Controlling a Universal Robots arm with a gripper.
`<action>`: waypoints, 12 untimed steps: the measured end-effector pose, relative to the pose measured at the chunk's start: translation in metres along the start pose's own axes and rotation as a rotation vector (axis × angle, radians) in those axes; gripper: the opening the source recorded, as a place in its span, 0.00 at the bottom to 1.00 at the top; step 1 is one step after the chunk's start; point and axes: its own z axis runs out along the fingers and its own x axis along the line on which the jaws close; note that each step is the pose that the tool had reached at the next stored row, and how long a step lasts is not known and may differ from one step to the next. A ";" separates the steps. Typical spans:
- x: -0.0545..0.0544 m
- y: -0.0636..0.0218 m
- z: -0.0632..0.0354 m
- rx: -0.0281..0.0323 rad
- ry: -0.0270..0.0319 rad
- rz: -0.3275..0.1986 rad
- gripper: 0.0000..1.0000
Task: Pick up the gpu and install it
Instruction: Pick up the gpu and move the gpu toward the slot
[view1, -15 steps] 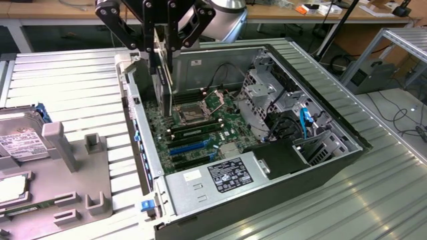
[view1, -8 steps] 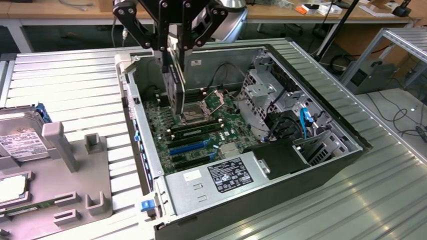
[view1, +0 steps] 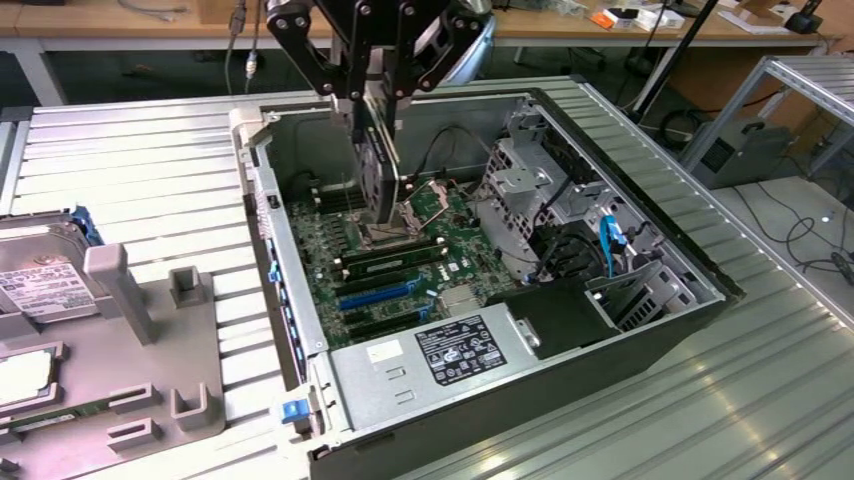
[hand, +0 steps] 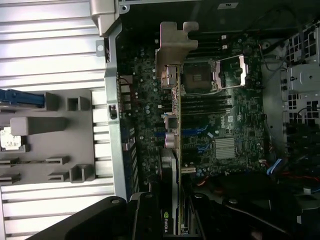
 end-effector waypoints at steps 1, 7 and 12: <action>-0.002 0.0001 0.0000 0.0000 0.0000 0.000 0.27; -0.014 0.0010 0.0025 0.0000 0.0001 0.000 0.27; -0.025 0.0017 0.0054 0.0001 0.0002 0.000 0.27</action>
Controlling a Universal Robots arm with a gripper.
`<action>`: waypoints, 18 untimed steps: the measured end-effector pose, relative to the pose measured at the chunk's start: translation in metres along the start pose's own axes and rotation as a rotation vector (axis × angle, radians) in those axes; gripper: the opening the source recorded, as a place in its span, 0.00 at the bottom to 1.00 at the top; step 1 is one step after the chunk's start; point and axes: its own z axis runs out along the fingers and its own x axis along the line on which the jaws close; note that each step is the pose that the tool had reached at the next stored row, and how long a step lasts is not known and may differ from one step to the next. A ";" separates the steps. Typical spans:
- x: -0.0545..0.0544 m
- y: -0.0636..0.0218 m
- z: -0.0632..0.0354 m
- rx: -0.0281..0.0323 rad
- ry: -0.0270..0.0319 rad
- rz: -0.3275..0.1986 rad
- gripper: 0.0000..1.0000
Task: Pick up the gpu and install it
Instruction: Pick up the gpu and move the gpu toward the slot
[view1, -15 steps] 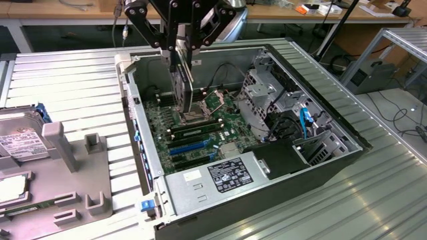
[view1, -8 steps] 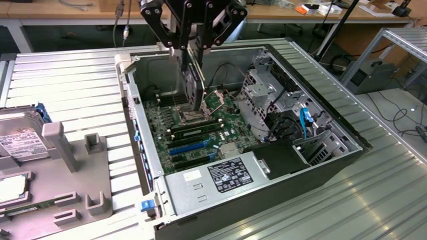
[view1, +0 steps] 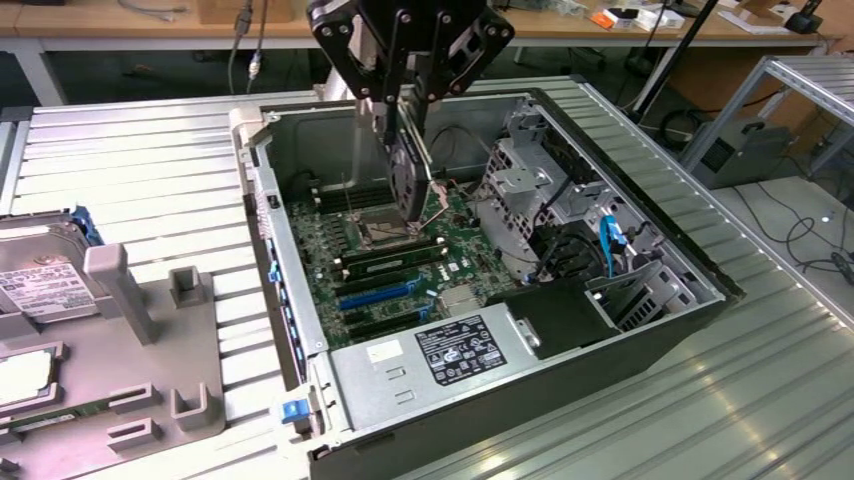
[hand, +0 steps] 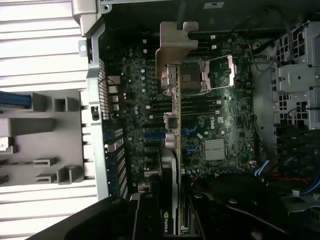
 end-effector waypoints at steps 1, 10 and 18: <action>-0.003 0.0002 0.0008 0.0001 0.0001 0.000 0.27; -0.027 0.0018 0.0069 0.0000 0.0003 0.000 0.27; -0.045 0.0031 0.0110 0.0002 0.0005 0.000 0.27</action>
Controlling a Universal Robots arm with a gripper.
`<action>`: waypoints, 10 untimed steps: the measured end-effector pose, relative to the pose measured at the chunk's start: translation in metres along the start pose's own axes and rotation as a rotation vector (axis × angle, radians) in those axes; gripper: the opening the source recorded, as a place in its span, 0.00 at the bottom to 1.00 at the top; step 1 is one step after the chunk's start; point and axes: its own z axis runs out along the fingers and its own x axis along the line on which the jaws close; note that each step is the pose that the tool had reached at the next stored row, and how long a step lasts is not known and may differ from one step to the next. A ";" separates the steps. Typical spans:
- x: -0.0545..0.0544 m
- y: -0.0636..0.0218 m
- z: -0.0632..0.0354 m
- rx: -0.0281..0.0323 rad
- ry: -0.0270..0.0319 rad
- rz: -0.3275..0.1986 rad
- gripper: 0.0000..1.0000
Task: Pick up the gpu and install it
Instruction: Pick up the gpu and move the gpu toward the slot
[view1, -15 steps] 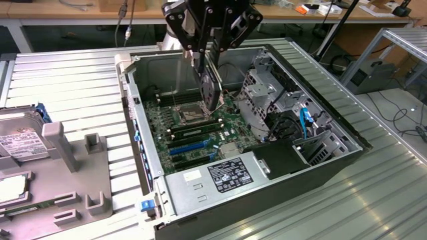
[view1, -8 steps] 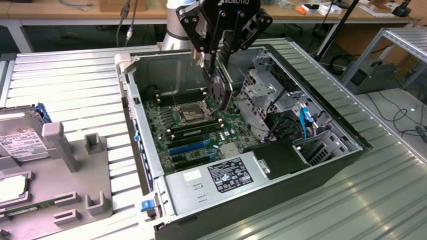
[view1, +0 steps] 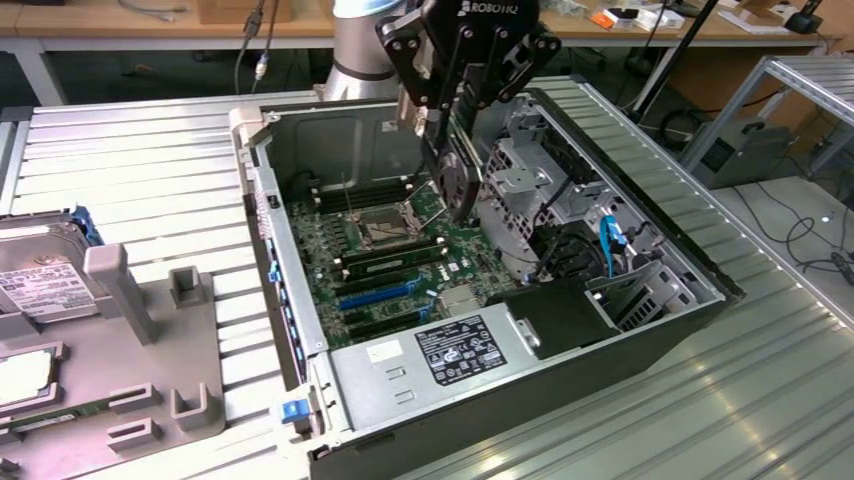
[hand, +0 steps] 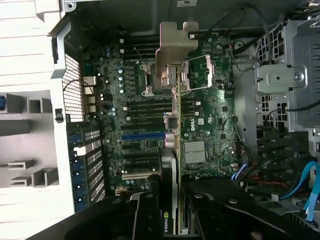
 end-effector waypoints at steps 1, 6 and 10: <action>-0.003 0.0002 0.0006 0.0000 0.0000 0.000 0.27; -0.017 0.0012 0.0034 0.0001 0.0002 0.000 0.27; -0.029 0.0020 0.0056 0.0002 0.0010 0.000 0.27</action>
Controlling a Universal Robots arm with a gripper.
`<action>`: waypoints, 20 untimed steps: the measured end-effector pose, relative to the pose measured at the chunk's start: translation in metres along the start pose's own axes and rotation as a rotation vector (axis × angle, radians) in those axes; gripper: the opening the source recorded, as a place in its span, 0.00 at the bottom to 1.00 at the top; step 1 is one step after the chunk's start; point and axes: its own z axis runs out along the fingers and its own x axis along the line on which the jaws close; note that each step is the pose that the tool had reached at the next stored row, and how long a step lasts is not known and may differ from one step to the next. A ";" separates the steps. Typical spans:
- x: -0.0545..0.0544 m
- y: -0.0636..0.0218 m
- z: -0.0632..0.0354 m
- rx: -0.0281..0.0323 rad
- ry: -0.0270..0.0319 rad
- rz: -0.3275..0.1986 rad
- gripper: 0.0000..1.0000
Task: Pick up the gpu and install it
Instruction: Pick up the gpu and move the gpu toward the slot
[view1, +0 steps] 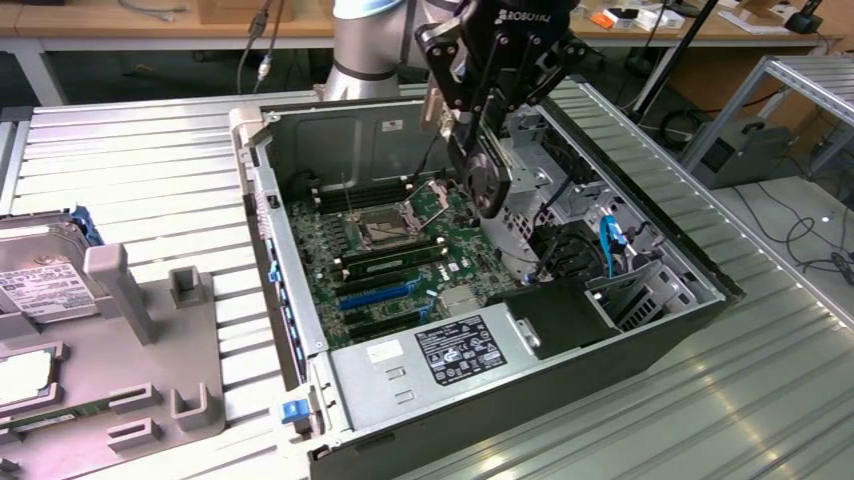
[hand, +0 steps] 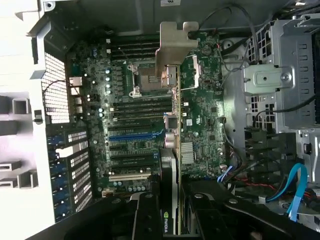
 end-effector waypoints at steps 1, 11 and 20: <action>-0.003 0.0002 0.0007 0.0000 0.0002 0.000 0.27; -0.013 0.0008 0.0079 -0.0013 0.0033 -0.068 0.27; -0.026 0.0034 0.0142 -0.0040 0.0070 -0.179 0.27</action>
